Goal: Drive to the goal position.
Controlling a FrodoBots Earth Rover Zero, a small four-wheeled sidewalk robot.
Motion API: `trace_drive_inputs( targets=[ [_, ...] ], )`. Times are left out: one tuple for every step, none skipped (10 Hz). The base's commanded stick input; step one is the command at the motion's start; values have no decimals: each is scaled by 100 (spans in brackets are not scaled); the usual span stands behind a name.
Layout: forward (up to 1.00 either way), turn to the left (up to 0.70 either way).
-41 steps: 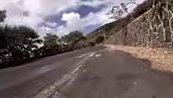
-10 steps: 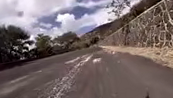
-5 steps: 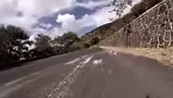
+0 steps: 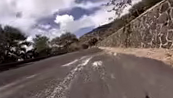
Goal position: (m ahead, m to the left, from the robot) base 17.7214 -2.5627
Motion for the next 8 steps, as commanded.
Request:
trace_drive_inputs(
  targets=[
    [50,-13],
    [50,-13],
    [50,-13],
    [50,-13],
    [50,-13],
    [50,-13],
    [50,0],
    [50,0]
  ],
)
